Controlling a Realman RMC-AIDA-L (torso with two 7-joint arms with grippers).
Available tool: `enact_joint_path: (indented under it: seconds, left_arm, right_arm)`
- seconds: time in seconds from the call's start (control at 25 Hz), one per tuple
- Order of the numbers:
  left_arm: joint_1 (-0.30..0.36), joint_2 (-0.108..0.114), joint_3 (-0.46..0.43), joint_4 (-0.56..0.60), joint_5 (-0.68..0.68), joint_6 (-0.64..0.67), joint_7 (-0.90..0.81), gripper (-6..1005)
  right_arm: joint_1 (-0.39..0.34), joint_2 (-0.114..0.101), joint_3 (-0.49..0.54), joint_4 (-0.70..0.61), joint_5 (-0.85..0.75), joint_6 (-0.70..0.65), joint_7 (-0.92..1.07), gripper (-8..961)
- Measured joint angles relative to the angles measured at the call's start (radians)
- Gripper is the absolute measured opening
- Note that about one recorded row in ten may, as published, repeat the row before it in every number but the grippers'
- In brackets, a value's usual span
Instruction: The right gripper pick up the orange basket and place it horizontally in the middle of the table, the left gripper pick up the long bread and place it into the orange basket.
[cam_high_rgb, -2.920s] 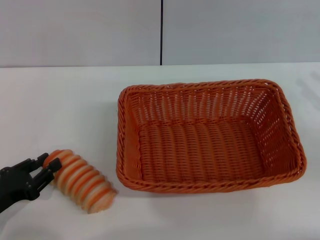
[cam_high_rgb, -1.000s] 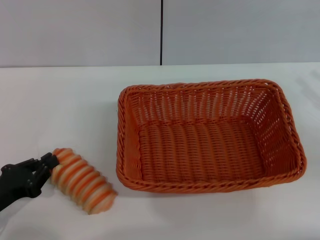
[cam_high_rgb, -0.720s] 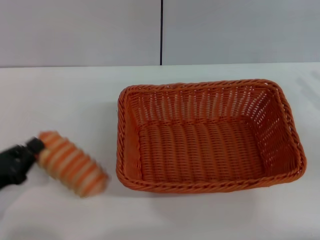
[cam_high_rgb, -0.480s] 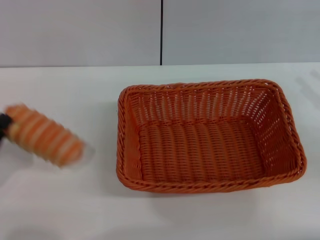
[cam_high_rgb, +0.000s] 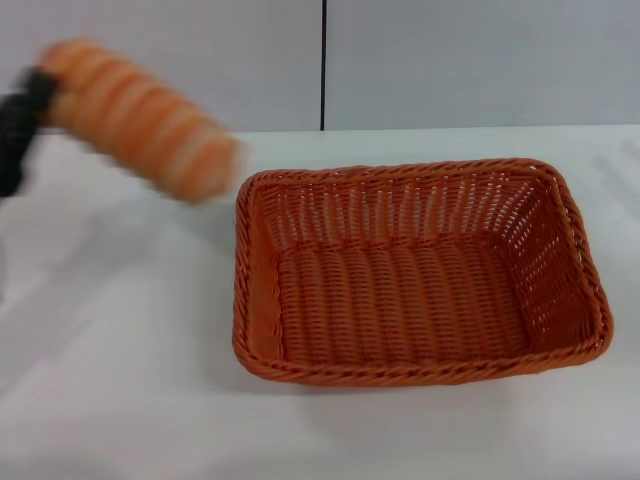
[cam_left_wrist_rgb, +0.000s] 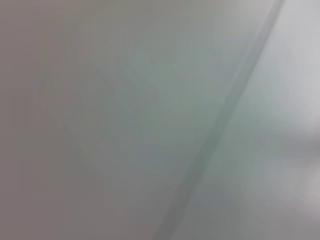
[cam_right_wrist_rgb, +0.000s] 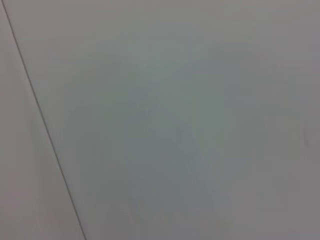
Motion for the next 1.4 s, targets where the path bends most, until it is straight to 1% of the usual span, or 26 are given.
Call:
enact_joint_path:
  seconds: [0.04, 0.08, 0.16, 0.2, 0.24, 0.28, 0.48, 0.52, 0.56, 0.64, 0.72, 0.84, 1.0, 1.12, 1.2, 1.24, 1.28, 1.36, 1.4]
  left_arm:
    - [-0.054, -0.003, 0.088, -0.043, 0.003, -0.019, 0.024, 89]
    - [-0.054, -0.003, 0.088, -0.043, 0.003, -0.019, 0.024, 89]
    - [-0.099, -0.007, 0.174, -0.081, 0.004, -0.045, 0.059, 88]
    - [-0.099, -0.007, 0.174, -0.081, 0.004, -0.045, 0.059, 88]
    - [-0.114, -0.008, 0.206, -0.095, 0.004, -0.057, 0.073, 88]
    - [-0.150, -0.009, 0.281, -0.124, 0.004, -0.105, 0.098, 87]
    - [-0.187, -0.014, 0.386, -0.150, 0.004, -0.206, 0.116, 86]
    - [-0.189, -0.014, 0.395, -0.151, 0.005, -0.208, 0.118, 86]
    - [-0.195, -0.014, 0.422, -0.154, 0.005, -0.218, 0.121, 86]
    - [-0.198, -0.014, 0.439, -0.155, 0.004, -0.226, 0.121, 85]
    - [-0.192, -0.014, 0.437, -0.156, 0.001, -0.230, 0.124, 85]
    - [-0.180, -0.013, 0.431, -0.157, -0.005, -0.229, 0.128, 278]
    - [-0.172, -0.012, 0.418, -0.157, -0.009, -0.228, 0.129, 363]
    - [-0.157, -0.009, 0.377, -0.152, -0.010, -0.217, 0.137, 427]
    - [-0.136, -0.007, 0.326, -0.150, -0.011, -0.196, 0.167, 470]
    - [-0.106, -0.006, 0.252, -0.152, -0.013, -0.170, 0.220, 491]
    - [-0.106, -0.006, 0.252, -0.152, -0.013, -0.170, 0.220, 538]
    - [-0.074, -0.007, 0.175, -0.157, -0.017, -0.143, 0.278, 631]
    - [-0.050, -0.008, 0.118, -0.164, -0.019, -0.131, 0.317, 677]
  right_arm:
    - [-0.001, 0.001, 0.000, 0.002, 0.000, 0.000, 0.000, 593]
    - [-0.001, 0.001, 0.000, 0.002, 0.000, 0.000, 0.000, 593]
    - [-0.003, 0.002, 0.000, 0.003, 0.001, 0.001, 0.000, 593]
    - [-0.003, 0.003, 0.000, 0.003, 0.002, 0.001, 0.000, 593]
    - [-0.005, 0.004, 0.000, 0.003, 0.003, 0.001, 0.000, 593]
    - [-0.005, 0.004, 0.000, 0.003, 0.003, 0.001, 0.000, 592]
    - [-0.006, 0.008, 0.000, 0.004, 0.009, -0.004, -0.001, 592]
    - [-0.006, 0.008, 0.000, 0.005, 0.010, -0.005, -0.001, 592]
    - [-0.006, 0.009, 0.000, 0.005, 0.011, -0.005, -0.001, 592]
    - [-0.006, 0.009, 0.000, 0.005, 0.012, -0.006, -0.002, 592]
    - [-0.006, 0.009, 0.000, 0.005, 0.012, -0.006, -0.002, 592]
    - [-0.005, 0.009, 0.000, 0.005, 0.013, -0.006, -0.002, 592]
    - [-0.003, 0.009, 0.000, 0.007, 0.018, -0.007, -0.002, 592]
    - [-0.005, 0.010, 0.003, 0.009, 0.030, -0.010, -0.002, 592]
    - [-0.010, 0.014, 0.017, 0.017, 0.048, -0.022, -0.002, 592]
    - [-0.014, 0.019, 0.034, 0.023, 0.061, -0.033, -0.006, 592]
    - [-0.019, 0.024, 0.052, 0.028, 0.071, -0.047, -0.014, 592]
    - [-0.028, 0.043, 0.102, 0.034, 0.082, -0.075, -0.056, 593]
    - [-0.034, 0.053, 0.129, 0.036, 0.083, -0.090, -0.096, 593]
